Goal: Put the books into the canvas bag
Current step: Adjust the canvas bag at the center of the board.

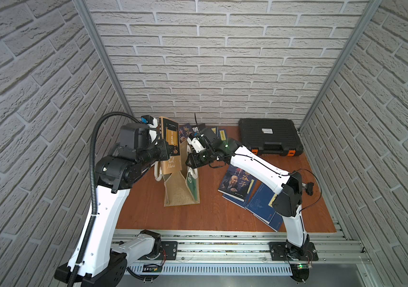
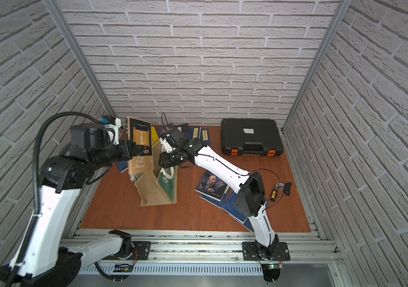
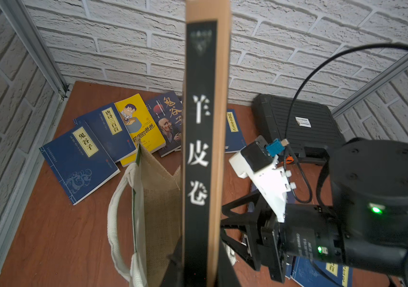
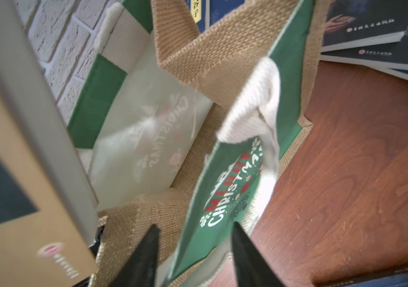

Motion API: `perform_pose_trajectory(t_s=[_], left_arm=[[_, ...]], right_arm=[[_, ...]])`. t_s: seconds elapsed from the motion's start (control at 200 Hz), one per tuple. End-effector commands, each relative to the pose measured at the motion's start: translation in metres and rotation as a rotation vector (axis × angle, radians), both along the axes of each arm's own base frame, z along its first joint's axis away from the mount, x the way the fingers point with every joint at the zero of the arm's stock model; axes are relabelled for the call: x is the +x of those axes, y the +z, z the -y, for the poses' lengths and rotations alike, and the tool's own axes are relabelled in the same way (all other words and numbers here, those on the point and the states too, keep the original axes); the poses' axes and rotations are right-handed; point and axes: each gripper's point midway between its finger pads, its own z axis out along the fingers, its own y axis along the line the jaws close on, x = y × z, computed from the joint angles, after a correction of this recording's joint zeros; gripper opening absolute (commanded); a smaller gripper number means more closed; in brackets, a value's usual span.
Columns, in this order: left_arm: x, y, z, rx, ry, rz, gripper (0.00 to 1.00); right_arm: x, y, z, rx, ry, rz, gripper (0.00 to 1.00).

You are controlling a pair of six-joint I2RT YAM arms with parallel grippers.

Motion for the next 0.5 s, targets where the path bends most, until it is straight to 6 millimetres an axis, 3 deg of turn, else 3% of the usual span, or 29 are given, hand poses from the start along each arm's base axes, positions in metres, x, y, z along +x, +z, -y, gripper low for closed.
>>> perform_pose_trajectory(t_s=[0.0,0.105,0.24,0.365,0.38,0.495], left_arm=[[0.015,0.032,0.005,-0.018,-0.021,0.151,0.00],[0.020,0.016,0.004,-0.002,-0.016,0.117,0.00],[0.020,-0.002,0.002,0.013,-0.013,0.071,0.00],[0.015,-0.005,-0.005,0.020,0.007,0.060,0.00],[0.014,-0.005,-0.006,0.022,0.013,0.060,0.00],[0.010,-0.001,-0.015,0.028,0.039,0.062,0.00]], right_arm=[[0.002,-0.005,0.007,-0.024,-0.009,0.016,0.20],[0.001,-0.005,0.008,-0.018,-0.010,0.023,0.06],[-0.002,-0.005,0.013,-0.020,-0.008,0.037,0.06],[-0.003,-0.012,0.018,-0.035,-0.011,0.045,0.06],[-0.006,0.002,0.021,-0.018,-0.011,0.067,0.06],[-0.009,0.007,0.024,-0.013,-0.003,0.082,0.06]])
